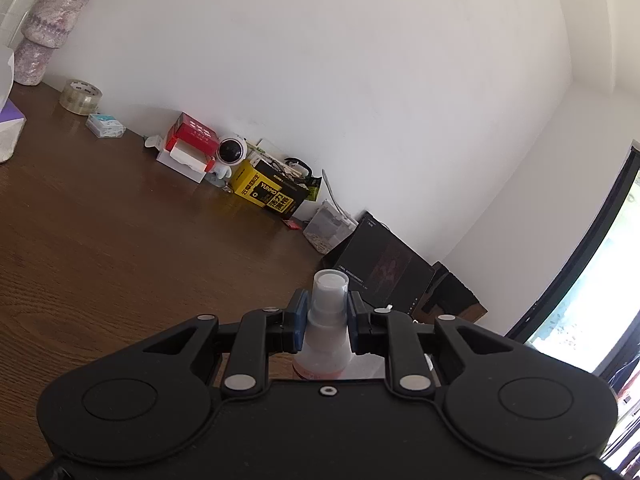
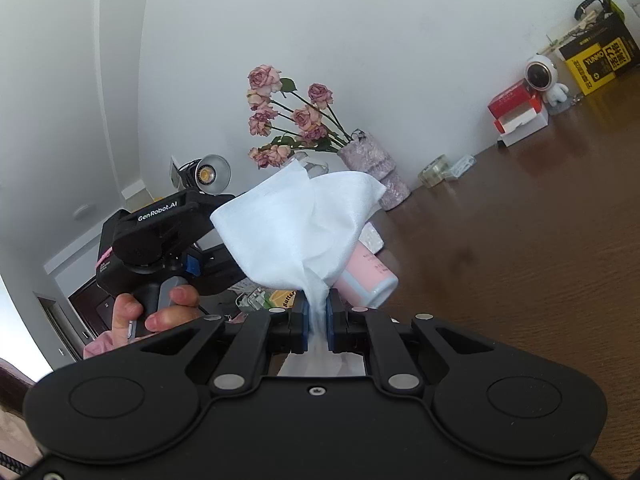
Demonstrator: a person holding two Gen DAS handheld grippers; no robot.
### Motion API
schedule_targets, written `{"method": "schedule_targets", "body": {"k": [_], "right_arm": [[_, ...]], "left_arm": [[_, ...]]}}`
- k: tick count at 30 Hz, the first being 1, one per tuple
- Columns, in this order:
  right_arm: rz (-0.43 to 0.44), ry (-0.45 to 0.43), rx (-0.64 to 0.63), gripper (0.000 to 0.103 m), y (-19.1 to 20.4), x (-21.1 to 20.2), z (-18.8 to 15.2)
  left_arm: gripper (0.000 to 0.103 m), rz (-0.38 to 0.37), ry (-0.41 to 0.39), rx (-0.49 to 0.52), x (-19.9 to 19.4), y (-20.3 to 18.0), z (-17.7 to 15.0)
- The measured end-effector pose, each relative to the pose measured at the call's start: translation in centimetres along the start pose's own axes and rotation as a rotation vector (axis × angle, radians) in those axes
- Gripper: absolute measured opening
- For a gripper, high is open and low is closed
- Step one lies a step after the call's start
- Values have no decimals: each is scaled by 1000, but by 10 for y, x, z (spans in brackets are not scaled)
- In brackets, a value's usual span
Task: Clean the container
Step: 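Wipe the pink bottle with the tissue in the right gripper while the left gripper holds it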
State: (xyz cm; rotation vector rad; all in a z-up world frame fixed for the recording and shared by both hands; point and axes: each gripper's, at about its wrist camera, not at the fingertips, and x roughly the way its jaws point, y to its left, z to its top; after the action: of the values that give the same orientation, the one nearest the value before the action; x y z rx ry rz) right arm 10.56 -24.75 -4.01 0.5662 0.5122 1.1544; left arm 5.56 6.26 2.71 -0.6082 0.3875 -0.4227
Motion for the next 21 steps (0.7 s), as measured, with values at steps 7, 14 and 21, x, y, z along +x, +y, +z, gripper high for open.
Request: {"method": "schedule_targets", "body": {"k": [7,14,21], "right_arm": [[-76,36,37,10,-12,-2,-10],[-179,37,39,10,-23,-3,-6],[-285,19,16,10,-29,-4,12]], "left_arm": [[20,17,-9,-5,3,5,4],[20,63,-31,37,7,2,13],[20,147,-49,78,17,5,18]]}}
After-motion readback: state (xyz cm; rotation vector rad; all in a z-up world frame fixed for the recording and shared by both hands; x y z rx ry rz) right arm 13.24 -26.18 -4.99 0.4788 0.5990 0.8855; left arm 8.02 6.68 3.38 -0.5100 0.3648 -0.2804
